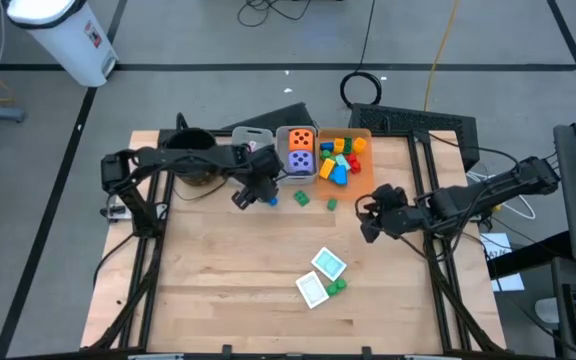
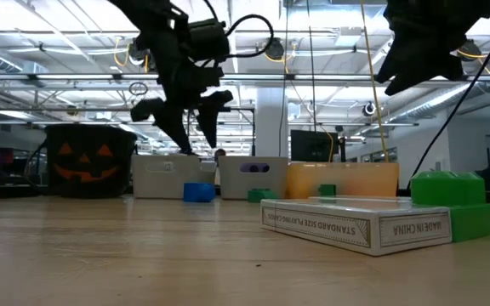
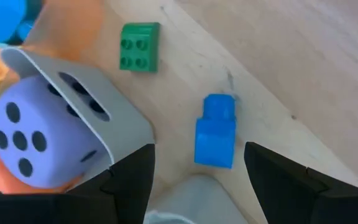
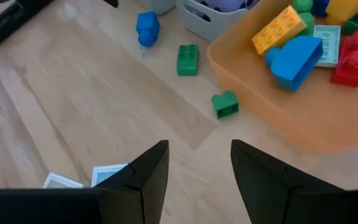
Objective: Pick & Place Toys
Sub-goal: Put the blue game piece into the orange bin
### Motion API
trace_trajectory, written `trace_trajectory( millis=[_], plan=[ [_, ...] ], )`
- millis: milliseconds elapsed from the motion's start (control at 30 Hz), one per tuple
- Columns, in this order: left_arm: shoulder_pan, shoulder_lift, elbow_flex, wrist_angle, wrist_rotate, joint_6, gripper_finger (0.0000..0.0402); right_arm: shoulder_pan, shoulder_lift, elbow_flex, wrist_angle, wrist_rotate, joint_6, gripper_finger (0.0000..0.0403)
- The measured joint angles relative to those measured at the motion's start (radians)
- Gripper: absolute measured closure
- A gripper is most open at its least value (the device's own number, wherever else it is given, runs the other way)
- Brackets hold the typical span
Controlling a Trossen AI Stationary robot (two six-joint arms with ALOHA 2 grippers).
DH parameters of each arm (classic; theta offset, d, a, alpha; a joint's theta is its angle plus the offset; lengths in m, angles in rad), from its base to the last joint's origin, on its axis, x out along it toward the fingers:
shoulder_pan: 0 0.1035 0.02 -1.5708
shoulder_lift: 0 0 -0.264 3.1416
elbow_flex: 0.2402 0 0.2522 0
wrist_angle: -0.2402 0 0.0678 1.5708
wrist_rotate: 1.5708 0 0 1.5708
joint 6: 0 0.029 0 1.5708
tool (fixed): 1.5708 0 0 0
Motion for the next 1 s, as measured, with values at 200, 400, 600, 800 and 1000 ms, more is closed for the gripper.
trace_trajectory(
  millis=[200,400,600,800,1000],
  plan=[
    [-0.014,0.001,-0.046,0.039,0.020,0.039,0.0147,0.000,0.017,0.000,0.014,-0.007,0.017,0.0239],
    [-0.015,0.012,-0.051,0.045,0.054,0.019,0.0147,0.000,0.016,0.000,0.014,-0.006,0.001,0.0239],
    [-0.011,0.085,-0.051,0.047,0.022,0.008,0.0147,0.001,0.016,0.000,0.003,-0.007,-0.013,0.0239],
    [0.007,0.108,-0.034,0.075,0.013,-0.015,0.0147,0.001,0.016,0.000,-0.011,-0.008,-0.039,0.0239],
    [0.042,0.108,-0.033,0.078,0.028,-0.042,0.0147,0.001,0.016,0.000,-0.029,-0.008,-0.074,0.0239]
  ],
)
